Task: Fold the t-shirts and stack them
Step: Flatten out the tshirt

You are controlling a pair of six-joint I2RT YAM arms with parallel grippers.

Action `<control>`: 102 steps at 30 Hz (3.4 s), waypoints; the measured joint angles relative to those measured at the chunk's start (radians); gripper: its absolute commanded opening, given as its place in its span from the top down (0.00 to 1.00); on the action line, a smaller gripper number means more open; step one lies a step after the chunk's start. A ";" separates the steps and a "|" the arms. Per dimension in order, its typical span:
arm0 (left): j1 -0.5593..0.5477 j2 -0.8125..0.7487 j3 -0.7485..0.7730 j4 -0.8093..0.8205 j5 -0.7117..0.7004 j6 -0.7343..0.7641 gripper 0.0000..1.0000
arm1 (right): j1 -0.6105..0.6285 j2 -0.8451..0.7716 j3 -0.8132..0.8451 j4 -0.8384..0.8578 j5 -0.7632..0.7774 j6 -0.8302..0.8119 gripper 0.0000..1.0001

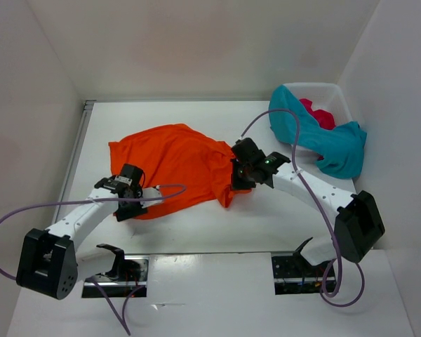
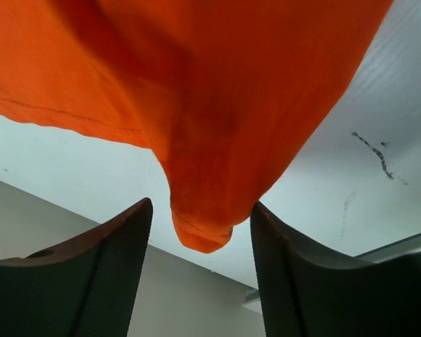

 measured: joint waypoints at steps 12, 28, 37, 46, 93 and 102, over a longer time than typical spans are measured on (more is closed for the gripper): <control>0.025 0.032 -0.032 -0.003 -0.088 -0.002 0.87 | 0.000 0.000 0.000 0.001 0.025 -0.014 1.00; 0.122 0.281 0.393 0.116 -0.153 -0.114 1.00 | -0.320 0.356 0.623 -0.124 0.006 -0.203 1.00; 0.280 0.347 1.252 0.433 -0.047 -0.286 1.00 | -0.453 0.787 1.897 -0.170 0.133 -0.259 1.00; 0.235 0.190 0.862 0.543 0.017 -0.203 1.00 | -0.386 0.325 1.619 -0.160 0.202 -0.269 1.00; 0.216 0.194 0.695 0.528 -0.268 -0.075 1.00 | -0.205 0.271 1.028 -0.208 0.485 -0.172 1.00; 0.212 0.147 0.222 0.303 -0.277 -0.058 1.00 | -0.109 0.190 0.084 -0.130 0.321 0.009 1.00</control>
